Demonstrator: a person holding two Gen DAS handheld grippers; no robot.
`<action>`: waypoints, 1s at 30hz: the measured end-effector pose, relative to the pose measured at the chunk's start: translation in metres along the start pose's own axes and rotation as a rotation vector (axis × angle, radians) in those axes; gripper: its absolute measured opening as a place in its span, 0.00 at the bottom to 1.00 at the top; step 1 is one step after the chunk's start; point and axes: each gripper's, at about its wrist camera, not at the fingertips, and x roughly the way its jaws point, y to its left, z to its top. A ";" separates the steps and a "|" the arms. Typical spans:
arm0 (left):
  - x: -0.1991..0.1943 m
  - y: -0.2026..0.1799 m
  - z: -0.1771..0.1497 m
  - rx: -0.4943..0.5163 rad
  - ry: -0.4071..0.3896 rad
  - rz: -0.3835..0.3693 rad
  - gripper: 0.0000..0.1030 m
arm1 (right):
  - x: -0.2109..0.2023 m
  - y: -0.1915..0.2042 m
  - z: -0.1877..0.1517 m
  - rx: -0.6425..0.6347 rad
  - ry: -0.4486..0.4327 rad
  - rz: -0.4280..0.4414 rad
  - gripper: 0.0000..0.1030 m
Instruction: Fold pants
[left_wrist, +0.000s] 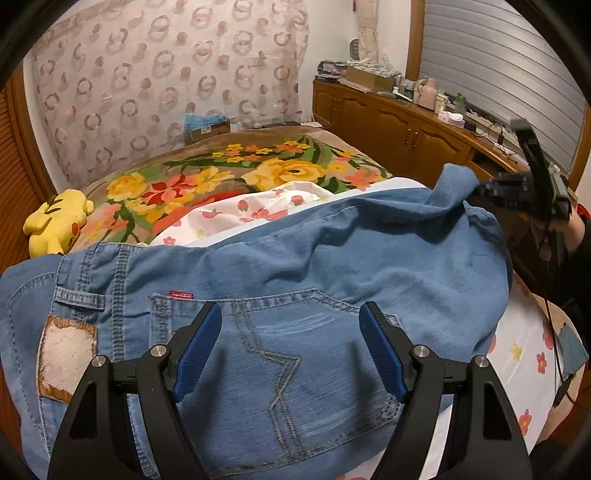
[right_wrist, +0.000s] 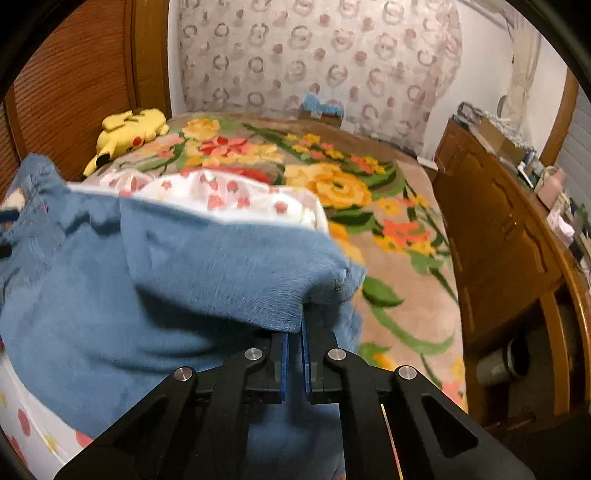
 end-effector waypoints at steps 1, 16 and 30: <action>0.000 0.002 -0.001 -0.003 0.000 0.000 0.75 | -0.002 -0.005 0.002 0.005 -0.013 -0.009 0.05; -0.001 0.004 -0.004 -0.017 0.008 0.002 0.75 | -0.003 -0.026 0.009 0.168 -0.022 0.017 0.31; -0.006 -0.035 -0.011 0.018 0.003 -0.090 0.75 | -0.051 -0.063 -0.075 0.247 0.036 0.095 0.39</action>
